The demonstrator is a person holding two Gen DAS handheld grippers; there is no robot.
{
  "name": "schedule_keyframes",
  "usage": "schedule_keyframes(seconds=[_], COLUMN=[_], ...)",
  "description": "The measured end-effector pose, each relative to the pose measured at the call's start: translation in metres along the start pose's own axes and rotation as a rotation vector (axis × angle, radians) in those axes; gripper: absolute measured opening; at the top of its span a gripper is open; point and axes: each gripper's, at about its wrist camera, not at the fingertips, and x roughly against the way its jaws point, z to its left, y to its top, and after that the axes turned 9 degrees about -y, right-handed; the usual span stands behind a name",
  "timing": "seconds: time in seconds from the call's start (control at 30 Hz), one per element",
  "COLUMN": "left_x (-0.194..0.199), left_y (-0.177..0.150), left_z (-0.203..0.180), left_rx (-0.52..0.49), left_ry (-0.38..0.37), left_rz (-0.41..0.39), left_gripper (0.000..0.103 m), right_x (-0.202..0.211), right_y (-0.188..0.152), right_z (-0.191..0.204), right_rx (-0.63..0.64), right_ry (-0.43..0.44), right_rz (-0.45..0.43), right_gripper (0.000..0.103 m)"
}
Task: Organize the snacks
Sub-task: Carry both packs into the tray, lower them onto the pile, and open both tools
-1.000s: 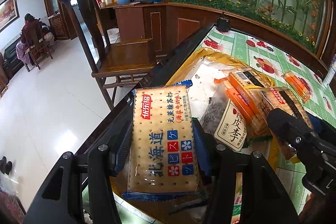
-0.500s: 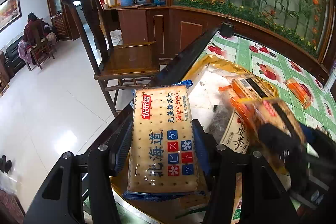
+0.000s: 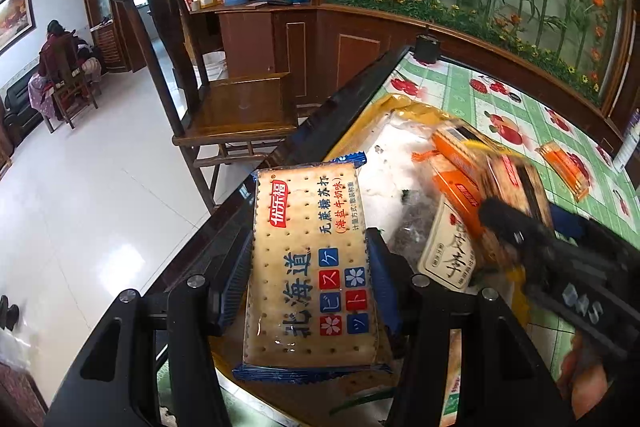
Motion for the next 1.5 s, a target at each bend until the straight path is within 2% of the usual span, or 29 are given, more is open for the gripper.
schedule_keyframes(seconds=[0.1,0.27,0.47,0.93,1.23,1.33,1.43,1.5], left_x=[0.002,-0.002,-0.011,-0.014,-0.017,-0.017,-0.017,-0.017], left_y=[0.000,0.003,0.001,0.003,0.007,0.009,0.010,0.011], left_z=[-0.005,-0.009,-0.011,-0.012,-0.018,-0.023,-0.029,-0.031], left_rx=[-0.015,-0.020,-0.034,-0.040,-0.057,-0.071,-0.084,-0.088], left_ry=[-0.005,-0.005,0.011,0.020,0.018,0.022,0.029,0.015], left_rz=[-0.004,-0.004,0.009,0.012,0.010,0.007,0.004,0.014], left_gripper=[0.054,0.054,0.054,0.055,0.055,0.059,0.074,0.079], right_x=[-0.001,0.021,0.009,0.004,0.029,0.041,0.052,0.059], right_y=[0.002,-0.010,-0.014,-0.013,-0.013,-0.016,-0.022,-0.028], right_z=[-0.006,-0.002,0.001,-0.001,-0.020,-0.031,-0.042,-0.055], right_rx=[-0.022,-0.021,-0.013,-0.018,-0.079,-0.102,-0.127,-0.174], right_ry=[0.007,0.059,0.050,0.033,0.049,0.046,0.044,0.058], right_rz=[0.003,-0.008,0.025,0.025,-0.013,-0.026,-0.033,-0.029], right_gripper=[0.069,0.069,0.069,0.071,0.085,0.085,0.086,0.086])
